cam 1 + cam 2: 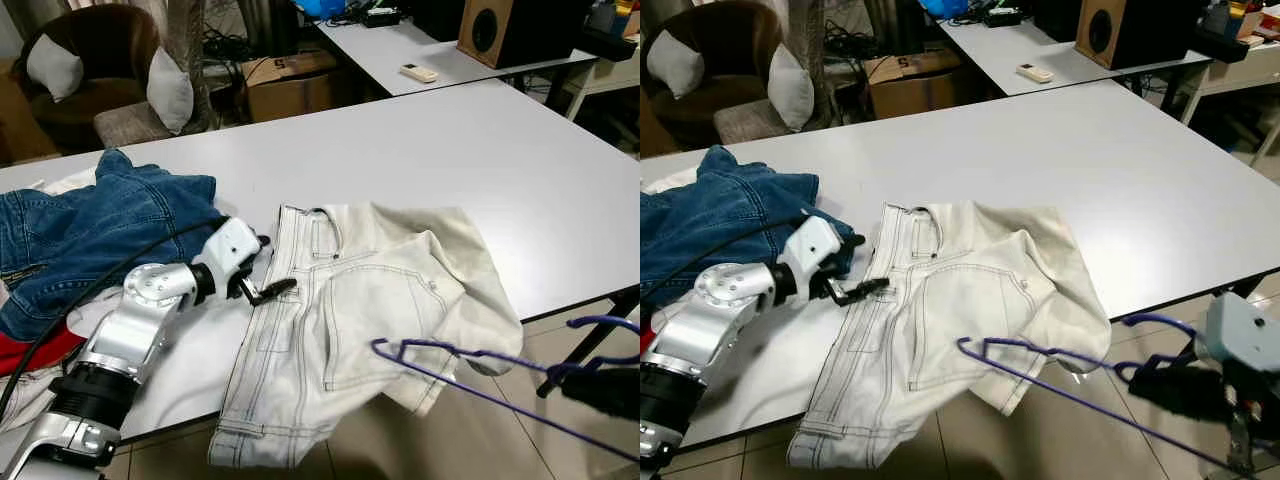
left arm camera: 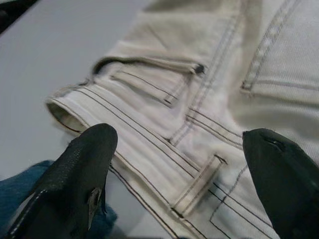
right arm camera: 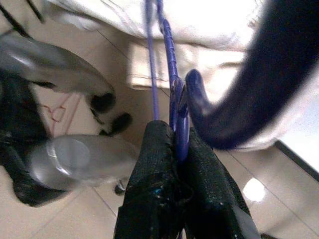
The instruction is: Hang hanger
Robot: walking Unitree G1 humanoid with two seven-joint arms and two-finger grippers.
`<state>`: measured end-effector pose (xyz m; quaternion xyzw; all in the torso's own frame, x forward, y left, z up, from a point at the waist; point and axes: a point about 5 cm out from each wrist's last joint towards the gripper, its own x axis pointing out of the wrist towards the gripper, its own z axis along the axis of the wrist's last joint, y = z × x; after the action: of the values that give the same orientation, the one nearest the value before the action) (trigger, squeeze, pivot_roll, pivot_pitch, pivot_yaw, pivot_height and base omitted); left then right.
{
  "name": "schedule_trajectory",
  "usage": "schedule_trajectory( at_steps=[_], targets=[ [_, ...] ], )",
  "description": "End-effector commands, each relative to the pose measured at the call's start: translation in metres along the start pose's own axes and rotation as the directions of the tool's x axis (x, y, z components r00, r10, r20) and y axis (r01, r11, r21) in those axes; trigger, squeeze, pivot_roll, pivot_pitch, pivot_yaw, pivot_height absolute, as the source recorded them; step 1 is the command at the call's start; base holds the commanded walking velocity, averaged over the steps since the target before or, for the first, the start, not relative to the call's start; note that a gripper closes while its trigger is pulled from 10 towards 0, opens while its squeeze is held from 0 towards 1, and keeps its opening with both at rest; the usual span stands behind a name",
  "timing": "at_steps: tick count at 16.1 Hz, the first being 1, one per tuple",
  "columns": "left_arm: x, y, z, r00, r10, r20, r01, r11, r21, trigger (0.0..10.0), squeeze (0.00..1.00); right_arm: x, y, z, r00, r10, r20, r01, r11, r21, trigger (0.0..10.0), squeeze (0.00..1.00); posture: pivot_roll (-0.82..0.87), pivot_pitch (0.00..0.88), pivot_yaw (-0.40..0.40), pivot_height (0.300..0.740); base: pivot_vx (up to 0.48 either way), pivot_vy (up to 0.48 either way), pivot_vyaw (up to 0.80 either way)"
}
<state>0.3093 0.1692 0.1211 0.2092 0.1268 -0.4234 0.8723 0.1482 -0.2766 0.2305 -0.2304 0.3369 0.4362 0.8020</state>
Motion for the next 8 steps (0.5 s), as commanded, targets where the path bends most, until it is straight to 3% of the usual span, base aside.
schedule_trajectory(
  at_steps=[1, 2, 4, 8],
  targets=[
    [-0.002, 0.000, -0.003, 1.000, -0.011, -0.030, 0.011, 1.000, 0.023, 10.0, 0.00, 0.001, -0.008, -0.002, 0.997, -0.069, -0.042, 0.068, 0.997, -0.025, 10.0, 0.00, -0.25, 0.000, 0.108, 0.740, 0.000, 0.000, 0.00],
    [0.004, -0.007, -0.002, 0.999, -0.046, -0.030, 0.047, 0.998, 0.032, 10.0, 0.00, 0.011, -0.031, -0.005, 0.969, -0.229, -0.090, 0.222, 0.971, -0.084, 10.0, 0.00, -0.24, 0.000, 0.111, 0.740, 0.000, 0.000, 0.00],
    [0.007, -0.011, 0.000, 0.997, -0.072, -0.022, 0.073, 0.997, 0.039, 10.0, 0.00, 0.017, -0.044, -0.004, 0.944, -0.314, -0.096, 0.304, 0.947, -0.108, 10.0, 0.00, -0.24, 0.000, 0.113, 0.740, 0.000, 0.000, 0.00],
    [0.026, -0.030, 0.016, 0.979, -0.197, 0.054, 0.192, 0.978, 0.079, 10.0, 0.00, 0.034, -0.082, 0.026, 0.858, -0.508, 0.075, 0.513, 0.841, -0.173, 10.0, 0.00, -0.23, 0.000, 0.109, 0.740, 0.000, 0.000, 0.00]
  ],
)
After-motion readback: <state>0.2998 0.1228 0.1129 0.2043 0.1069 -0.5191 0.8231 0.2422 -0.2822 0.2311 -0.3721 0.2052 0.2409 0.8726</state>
